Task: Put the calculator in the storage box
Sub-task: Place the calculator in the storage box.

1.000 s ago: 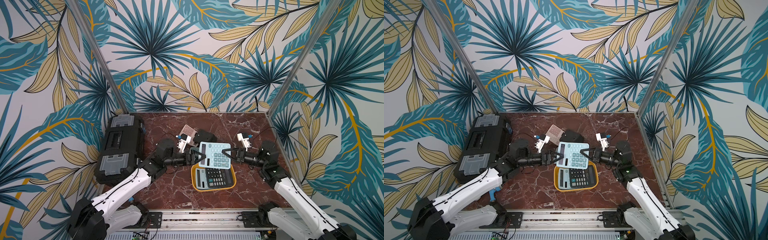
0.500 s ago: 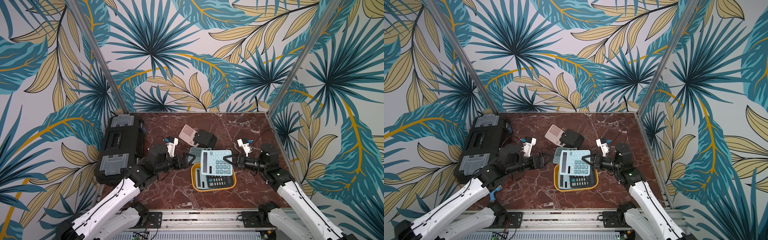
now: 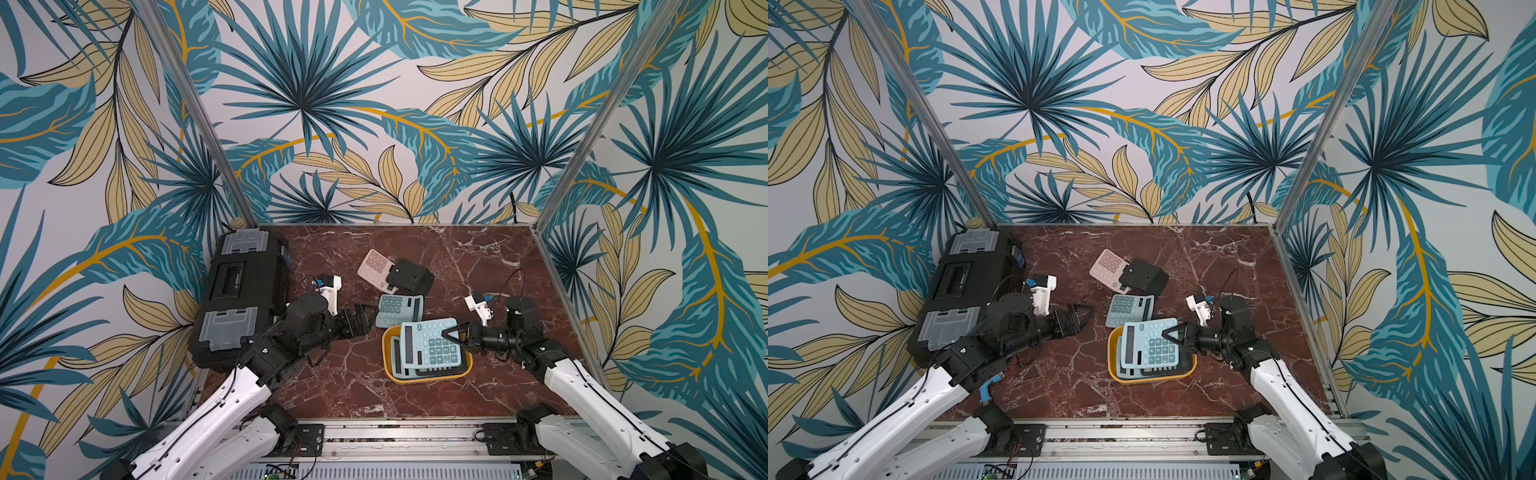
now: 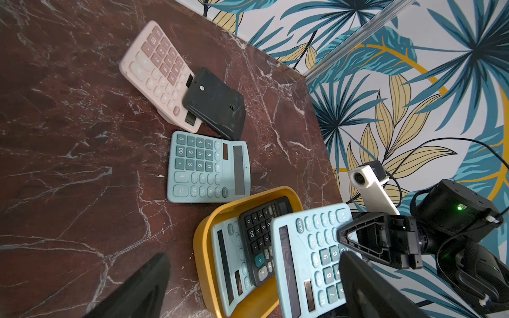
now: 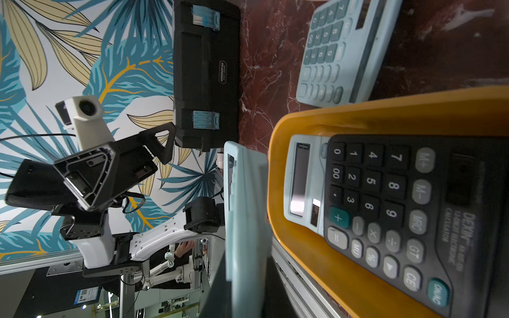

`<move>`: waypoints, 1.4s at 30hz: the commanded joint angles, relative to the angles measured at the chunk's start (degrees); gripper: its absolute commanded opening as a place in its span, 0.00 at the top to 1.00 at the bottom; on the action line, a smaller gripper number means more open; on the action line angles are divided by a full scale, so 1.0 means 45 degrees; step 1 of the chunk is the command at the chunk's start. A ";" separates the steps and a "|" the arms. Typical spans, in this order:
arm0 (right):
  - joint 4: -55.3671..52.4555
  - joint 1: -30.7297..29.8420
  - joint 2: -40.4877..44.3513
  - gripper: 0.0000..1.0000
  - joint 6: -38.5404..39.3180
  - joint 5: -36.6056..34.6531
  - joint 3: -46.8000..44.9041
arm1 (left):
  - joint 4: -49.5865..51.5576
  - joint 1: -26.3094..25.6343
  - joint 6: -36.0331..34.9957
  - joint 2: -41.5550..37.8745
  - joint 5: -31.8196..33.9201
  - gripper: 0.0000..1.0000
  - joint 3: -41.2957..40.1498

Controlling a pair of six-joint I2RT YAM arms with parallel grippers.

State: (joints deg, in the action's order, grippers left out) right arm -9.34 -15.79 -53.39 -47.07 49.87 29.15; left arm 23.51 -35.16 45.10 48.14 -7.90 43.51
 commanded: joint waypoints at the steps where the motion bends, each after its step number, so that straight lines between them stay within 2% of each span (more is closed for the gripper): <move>1: 0.0406 -0.0311 -0.0370 1.00 0.0396 -0.0249 -0.0140 | -0.0565 -0.0019 0.0038 0.0231 -0.0151 0.00 -0.0332; 20: 0.0980 -0.1484 -0.3988 1.00 0.1155 -0.1717 0.1067 | -0.0413 -0.0016 0.0055 -0.0443 0.0502 0.00 -0.0645; 33: 0.0391 -0.1718 -0.5601 1.00 0.1687 -0.2868 0.1739 | -0.0550 -0.0019 0.0030 -0.0239 0.0369 0.00 -0.0679; 39: 0.0366 -0.1883 -0.6051 1.00 0.1804 -0.2799 0.1921 | -0.0480 -0.0019 -0.0022 -0.0249 0.0394 0.00 -0.0676; 42: 0.0045 -0.1891 -0.5970 0.80 0.2001 -0.2913 0.1941 | -0.0517 -0.0020 -0.0020 -0.0238 0.0370 0.00 -0.0684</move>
State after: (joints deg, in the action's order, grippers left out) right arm -6.02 -23.79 -79.46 -40.45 39.83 37.93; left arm 21.98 -35.16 45.58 47.29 -6.42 41.50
